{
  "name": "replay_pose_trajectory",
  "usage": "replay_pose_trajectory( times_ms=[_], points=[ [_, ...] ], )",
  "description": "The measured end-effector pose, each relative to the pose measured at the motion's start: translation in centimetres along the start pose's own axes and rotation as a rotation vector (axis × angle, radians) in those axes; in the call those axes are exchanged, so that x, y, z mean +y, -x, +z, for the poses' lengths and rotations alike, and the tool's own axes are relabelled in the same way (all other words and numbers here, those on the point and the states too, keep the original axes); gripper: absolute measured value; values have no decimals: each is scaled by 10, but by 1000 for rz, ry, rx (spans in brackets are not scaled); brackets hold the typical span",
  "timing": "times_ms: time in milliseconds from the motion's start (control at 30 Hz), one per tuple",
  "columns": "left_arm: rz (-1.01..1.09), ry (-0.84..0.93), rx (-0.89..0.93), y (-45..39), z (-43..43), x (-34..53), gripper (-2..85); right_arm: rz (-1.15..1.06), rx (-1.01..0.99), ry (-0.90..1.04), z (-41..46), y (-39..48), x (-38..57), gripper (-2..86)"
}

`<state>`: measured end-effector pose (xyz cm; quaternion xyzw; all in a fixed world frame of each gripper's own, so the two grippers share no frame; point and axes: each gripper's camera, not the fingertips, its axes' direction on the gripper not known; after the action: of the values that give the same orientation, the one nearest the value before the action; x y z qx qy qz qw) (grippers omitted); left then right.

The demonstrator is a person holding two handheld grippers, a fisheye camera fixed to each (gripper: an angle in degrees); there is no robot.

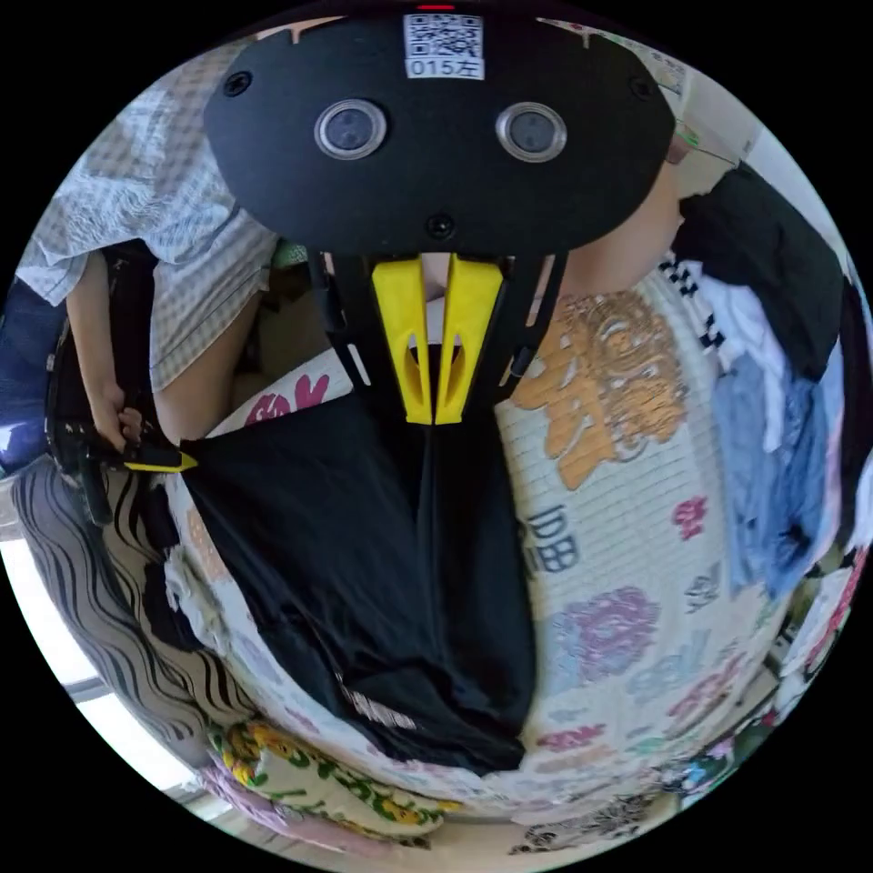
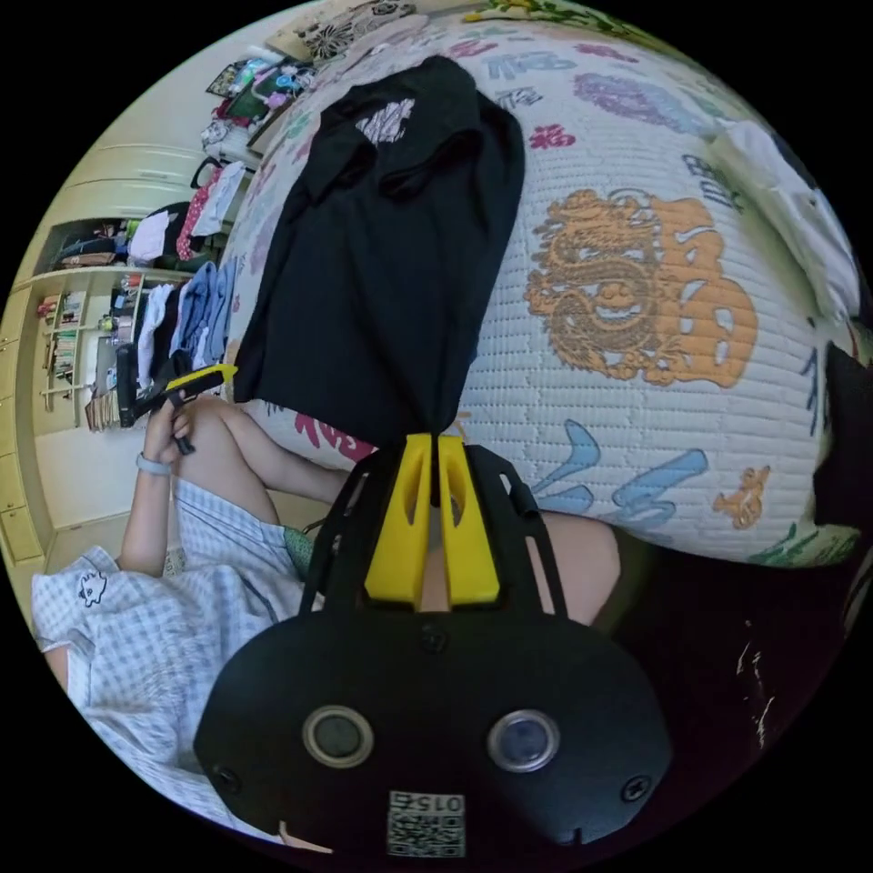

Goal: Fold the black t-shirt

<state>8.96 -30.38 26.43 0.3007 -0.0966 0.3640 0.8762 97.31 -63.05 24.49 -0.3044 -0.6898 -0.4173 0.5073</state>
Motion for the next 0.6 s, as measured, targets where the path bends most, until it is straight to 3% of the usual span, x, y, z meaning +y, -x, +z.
replay_pose_trajectory(
  times_ms=[133,300,500,600],
  points=[
    [-100,-122,-84,14,-39,33,-7,39,-42,-102,-35,-40,9,-8],
    [-130,-104,-156,8,-35,50,-7,28,64,-24,-45,-72,14,-7],
    [-100,174,-180,-21,71,29,13,68,65,74,-33,-111,3,25],
    [-53,274,-256,-47,99,12,53,116,199,34,-53,-129,-4,53]
  ],
)
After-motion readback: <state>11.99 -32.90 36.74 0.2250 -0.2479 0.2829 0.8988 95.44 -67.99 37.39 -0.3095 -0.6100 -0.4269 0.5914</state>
